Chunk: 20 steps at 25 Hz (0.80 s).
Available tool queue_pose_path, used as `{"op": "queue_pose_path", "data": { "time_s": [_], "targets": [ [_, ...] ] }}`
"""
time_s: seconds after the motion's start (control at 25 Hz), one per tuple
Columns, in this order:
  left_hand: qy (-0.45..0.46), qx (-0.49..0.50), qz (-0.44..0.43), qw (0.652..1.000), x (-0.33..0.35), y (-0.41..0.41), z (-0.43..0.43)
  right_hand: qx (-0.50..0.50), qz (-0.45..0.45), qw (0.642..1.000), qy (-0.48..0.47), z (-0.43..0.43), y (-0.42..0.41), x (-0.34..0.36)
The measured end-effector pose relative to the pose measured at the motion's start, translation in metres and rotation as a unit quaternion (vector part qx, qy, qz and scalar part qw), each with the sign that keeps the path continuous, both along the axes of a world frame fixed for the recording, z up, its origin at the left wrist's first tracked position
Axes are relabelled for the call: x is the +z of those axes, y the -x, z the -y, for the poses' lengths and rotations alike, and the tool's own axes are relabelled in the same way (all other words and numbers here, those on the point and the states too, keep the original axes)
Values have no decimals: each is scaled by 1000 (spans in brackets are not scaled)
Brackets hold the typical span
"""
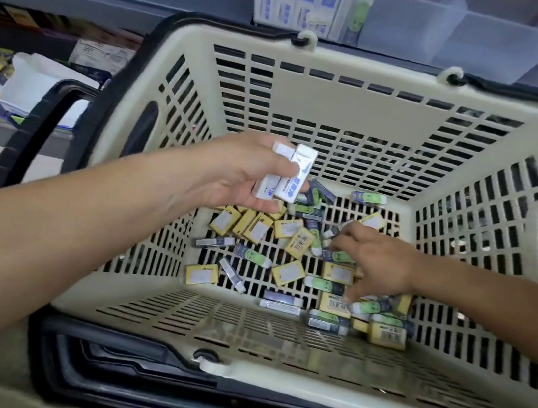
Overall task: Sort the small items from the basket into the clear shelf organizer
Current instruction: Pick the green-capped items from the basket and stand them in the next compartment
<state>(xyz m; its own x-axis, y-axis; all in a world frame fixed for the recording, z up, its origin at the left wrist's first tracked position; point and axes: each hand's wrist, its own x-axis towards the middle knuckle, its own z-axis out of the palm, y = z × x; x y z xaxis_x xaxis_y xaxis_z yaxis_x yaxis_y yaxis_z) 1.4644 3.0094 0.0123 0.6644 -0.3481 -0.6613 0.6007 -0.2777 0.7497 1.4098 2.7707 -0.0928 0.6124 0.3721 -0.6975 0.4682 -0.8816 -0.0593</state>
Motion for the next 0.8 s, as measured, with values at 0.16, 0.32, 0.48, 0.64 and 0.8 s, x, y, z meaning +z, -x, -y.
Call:
{"op": "queue_pose_path", "data": {
  "time_s": [0.16, 0.32, 0.48, 0.64, 0.8],
  "targets": [
    [5, -9, 1, 1000, -3, 4, 5, 64, 31, 997, 32, -5, 0, -9],
    [-5, -4, 2, 1000, -6, 5, 6, -56, 130, 990, -16, 4, -20, 2],
    [-18, -25, 4, 1000, -10, 7, 9, -51, 30, 995, 74, 23, -20, 17],
    [-20, -31, 10, 999, -11, 7, 10, -25, -6, 990, 135, 26, 10, 6],
    [-20, -29, 14, 999, -8, 7, 11, -187, 41, 980, -62, 7, 8, 3]
  ]
}}
